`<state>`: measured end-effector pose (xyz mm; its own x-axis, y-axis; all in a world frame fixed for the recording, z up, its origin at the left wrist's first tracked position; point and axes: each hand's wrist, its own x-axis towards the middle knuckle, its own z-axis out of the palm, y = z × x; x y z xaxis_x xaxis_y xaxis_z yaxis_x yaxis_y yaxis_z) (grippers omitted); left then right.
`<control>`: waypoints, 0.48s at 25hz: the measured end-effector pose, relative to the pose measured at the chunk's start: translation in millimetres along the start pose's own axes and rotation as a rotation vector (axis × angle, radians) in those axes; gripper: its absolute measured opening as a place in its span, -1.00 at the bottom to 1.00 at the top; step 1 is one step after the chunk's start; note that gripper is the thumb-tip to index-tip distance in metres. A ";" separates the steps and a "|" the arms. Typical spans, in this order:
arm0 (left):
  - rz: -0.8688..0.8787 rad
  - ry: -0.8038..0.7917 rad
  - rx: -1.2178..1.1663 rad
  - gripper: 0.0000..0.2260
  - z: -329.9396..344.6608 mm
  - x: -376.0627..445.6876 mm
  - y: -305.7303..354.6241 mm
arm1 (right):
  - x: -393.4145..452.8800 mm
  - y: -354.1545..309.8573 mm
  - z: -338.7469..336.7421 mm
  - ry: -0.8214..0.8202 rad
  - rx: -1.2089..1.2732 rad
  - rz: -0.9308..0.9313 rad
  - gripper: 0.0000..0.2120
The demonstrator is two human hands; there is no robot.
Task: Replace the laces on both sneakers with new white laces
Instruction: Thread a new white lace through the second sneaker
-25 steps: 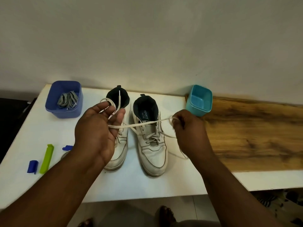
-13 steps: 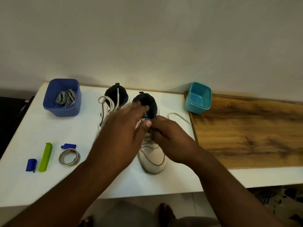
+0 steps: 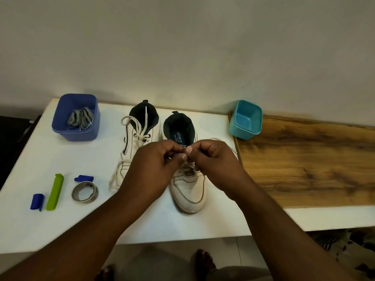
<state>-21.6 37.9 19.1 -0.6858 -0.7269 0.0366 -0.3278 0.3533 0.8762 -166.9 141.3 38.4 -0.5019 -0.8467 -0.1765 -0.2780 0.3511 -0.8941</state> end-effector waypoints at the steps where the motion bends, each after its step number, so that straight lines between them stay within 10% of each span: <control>1: 0.019 0.037 0.045 -0.92 -0.2 1.5 -1.7 | 2.2 4.4 -0.2 0.075 -0.046 0.022 -0.84; 12: 0.137 0.113 0.332 -0.81 20.0 11.8 -19.2 | 9.3 31.9 21.8 0.329 -0.427 0.102 -0.90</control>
<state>-36.4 34.3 -6.9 -0.6679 -0.7134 0.2120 -0.4434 0.6102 0.6566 -162.6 135.9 -0.7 -0.7541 -0.6545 -0.0547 -0.4877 0.6138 -0.6208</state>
